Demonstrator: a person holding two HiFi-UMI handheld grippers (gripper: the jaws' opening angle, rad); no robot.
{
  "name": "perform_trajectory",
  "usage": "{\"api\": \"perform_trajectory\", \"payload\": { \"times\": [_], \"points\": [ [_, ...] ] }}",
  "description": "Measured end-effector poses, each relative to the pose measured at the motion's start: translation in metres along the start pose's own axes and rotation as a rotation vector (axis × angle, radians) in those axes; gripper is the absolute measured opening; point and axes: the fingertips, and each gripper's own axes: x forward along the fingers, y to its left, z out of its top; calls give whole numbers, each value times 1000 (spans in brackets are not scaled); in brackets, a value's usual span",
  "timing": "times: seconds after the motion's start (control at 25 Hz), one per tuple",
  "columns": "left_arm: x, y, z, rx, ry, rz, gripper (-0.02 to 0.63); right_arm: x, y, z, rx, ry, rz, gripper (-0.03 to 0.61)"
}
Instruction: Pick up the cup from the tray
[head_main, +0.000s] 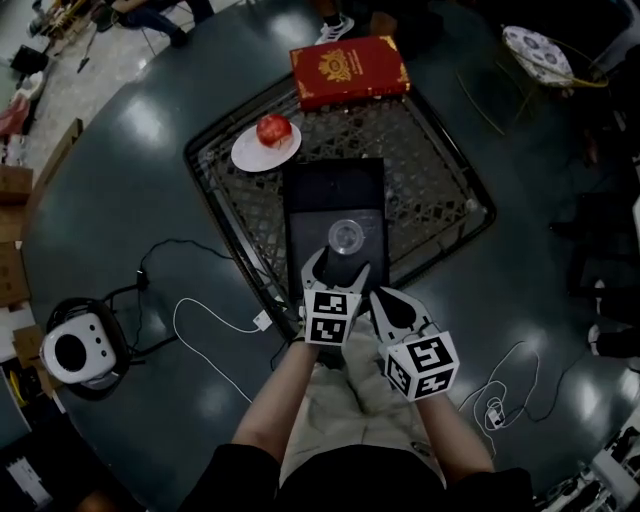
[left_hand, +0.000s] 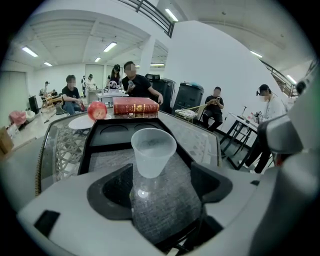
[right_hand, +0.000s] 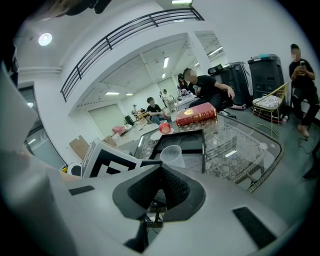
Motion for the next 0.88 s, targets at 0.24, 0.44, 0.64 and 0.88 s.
{"api": "perform_trajectory", "payload": {
  "times": [0.24, 0.44, 0.64, 0.88],
  "points": [
    [23, 13, 5, 8, 5, 46, 362, 6, -7, -5, 30, 3, -5, 11],
    [39, 22, 12, 22, 7, 70, 364, 9, -12, -10, 45, 11, -14, 11],
    [46, 25, 20, 49, -13, 94, 362, 13, -14, -15, 54, 20, -21, 11],
    [46, 28, 20, 64, -27, 126, 293, 15, -13, -18, 54, 22, -19, 11]
  ]
}}
